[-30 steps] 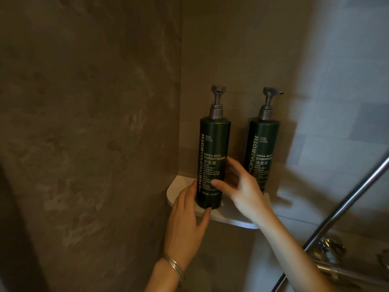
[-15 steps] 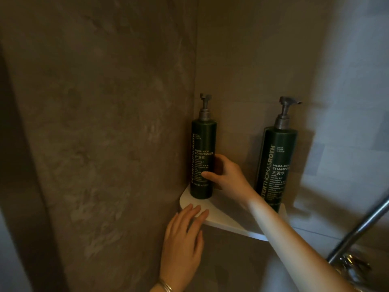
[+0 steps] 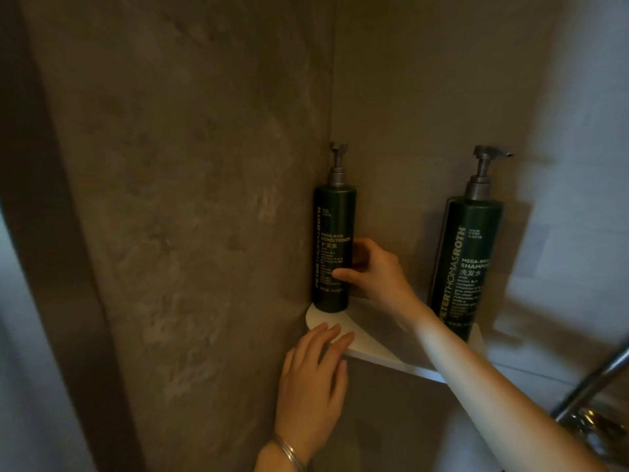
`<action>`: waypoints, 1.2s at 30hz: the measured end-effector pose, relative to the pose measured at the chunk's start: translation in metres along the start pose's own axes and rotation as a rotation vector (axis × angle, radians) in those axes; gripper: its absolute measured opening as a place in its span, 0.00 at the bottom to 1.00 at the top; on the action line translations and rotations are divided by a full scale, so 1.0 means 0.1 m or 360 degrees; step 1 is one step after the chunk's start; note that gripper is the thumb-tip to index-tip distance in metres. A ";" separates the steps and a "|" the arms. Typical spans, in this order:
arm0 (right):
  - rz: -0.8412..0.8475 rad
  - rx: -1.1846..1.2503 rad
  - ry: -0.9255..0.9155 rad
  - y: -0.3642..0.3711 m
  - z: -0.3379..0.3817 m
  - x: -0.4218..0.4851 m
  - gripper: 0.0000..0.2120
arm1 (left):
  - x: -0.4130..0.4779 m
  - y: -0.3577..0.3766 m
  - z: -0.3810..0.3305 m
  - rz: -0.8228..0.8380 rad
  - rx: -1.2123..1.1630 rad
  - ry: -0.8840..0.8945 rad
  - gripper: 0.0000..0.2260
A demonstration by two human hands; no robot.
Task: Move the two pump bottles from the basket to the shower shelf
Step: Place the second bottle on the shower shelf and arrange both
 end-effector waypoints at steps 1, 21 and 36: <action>0.0026 -0.0019 -0.0011 0.00 0.01 0.00 0.26 | 0.01 -0.02 -0.01 -0.0006 0.0012 0.0006 0.16; -0.0578 -0.0315 -0.0949 -0.82 1.26 0.61 0.22 | 0.33 0.10 0.03 -0.0091 0.0062 -0.0118 0.22; -0.0488 -0.0293 -0.0918 -0.77 1.24 0.67 0.15 | 0.38 0.21 0.03 0.0042 0.0260 -0.0048 0.21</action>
Point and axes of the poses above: each hand's wrist, its own x-axis towards the middle knuckle, its own y-axis out of the palm, z = x × y, the point moved 8 cm from there along x, towards the middle knuckle, and after that the axes turned 7 degrees about -x, right-handed, at the moved point
